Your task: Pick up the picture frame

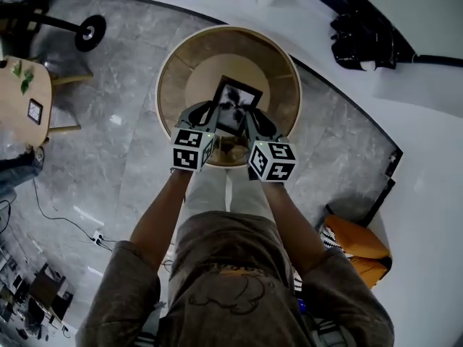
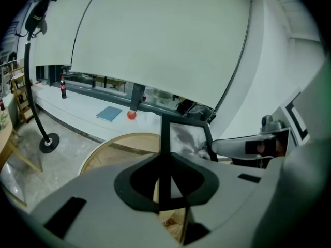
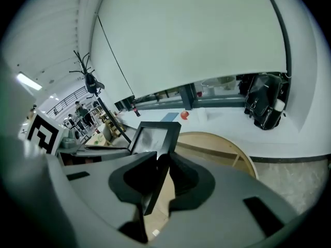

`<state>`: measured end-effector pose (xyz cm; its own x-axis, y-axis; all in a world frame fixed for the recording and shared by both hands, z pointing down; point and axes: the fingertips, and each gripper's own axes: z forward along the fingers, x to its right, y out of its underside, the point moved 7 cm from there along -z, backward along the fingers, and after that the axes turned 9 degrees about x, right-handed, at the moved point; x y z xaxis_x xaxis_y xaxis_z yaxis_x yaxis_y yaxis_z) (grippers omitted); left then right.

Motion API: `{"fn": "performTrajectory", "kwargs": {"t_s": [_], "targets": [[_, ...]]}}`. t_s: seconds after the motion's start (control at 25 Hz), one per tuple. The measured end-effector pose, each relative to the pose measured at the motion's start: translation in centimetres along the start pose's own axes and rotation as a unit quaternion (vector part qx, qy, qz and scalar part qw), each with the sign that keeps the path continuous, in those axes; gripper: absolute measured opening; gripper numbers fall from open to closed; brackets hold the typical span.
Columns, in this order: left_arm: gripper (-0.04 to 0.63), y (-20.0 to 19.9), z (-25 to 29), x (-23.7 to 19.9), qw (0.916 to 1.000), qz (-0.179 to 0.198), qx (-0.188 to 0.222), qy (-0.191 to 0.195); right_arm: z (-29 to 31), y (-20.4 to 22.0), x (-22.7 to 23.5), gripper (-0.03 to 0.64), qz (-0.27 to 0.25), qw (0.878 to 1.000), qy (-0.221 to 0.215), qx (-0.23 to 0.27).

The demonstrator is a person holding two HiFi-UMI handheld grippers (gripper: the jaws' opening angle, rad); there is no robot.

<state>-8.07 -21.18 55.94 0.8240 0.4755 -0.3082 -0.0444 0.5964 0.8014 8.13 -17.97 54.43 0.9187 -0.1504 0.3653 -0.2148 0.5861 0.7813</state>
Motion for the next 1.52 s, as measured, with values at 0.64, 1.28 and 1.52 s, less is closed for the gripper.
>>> {"fn": "performTrajectory", "kwargs": {"t_s": [0.64, 1.28, 1.52], "targets": [[0.078, -13.2, -9.4, 6.2, 0.9939, 0.032, 0.099, -0.036, -9.0, -13.0, -5.7, 0.086, -0.037, 0.992, -0.044, 0.112], [0.078, -19.2, -16.8, 9.4, 0.9750, 0.067, 0.202, -0.064, -14.8, -19.0, -10.6, 0.086, -0.096, 0.971, -0.088, 0.200], [0.078, -19.8, -17.4, 9.6, 0.9726, 0.066, 0.214, -0.062, -15.4, -19.8, -11.1, 0.084, -0.103, 0.966, -0.096, 0.217]]}}
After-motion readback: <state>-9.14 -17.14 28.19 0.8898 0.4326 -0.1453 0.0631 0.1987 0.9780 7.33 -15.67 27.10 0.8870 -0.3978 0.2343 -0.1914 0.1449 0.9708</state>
